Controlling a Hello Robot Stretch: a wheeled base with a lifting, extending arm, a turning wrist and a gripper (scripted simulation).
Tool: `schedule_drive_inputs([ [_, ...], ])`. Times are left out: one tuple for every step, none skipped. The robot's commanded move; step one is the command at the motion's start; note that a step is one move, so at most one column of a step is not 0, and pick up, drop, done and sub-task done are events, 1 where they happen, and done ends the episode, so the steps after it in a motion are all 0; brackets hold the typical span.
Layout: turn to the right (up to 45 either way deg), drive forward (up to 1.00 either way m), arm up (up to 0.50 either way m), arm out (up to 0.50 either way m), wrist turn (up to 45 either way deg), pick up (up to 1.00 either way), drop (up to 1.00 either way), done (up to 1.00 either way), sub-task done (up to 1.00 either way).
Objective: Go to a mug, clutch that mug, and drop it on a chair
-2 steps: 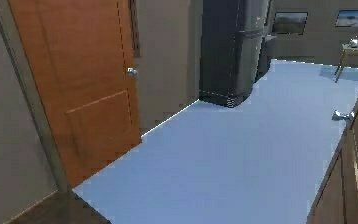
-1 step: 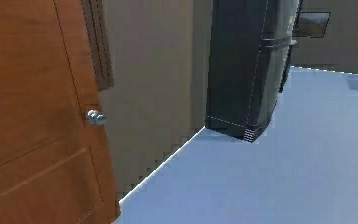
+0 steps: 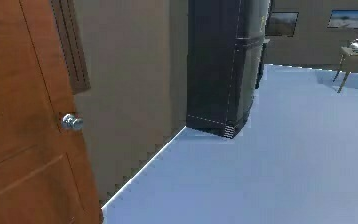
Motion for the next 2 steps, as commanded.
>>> schedule_drive_inputs([
  [0.0, 0.4, 0.0, 0.0, 0.0, 0.0, 0.0, 0.0, 0.0],
  [27.0, 0.0, 0.0, 0.0, 0.0, 0.0, 0.0, 0.0, 0.0],
])
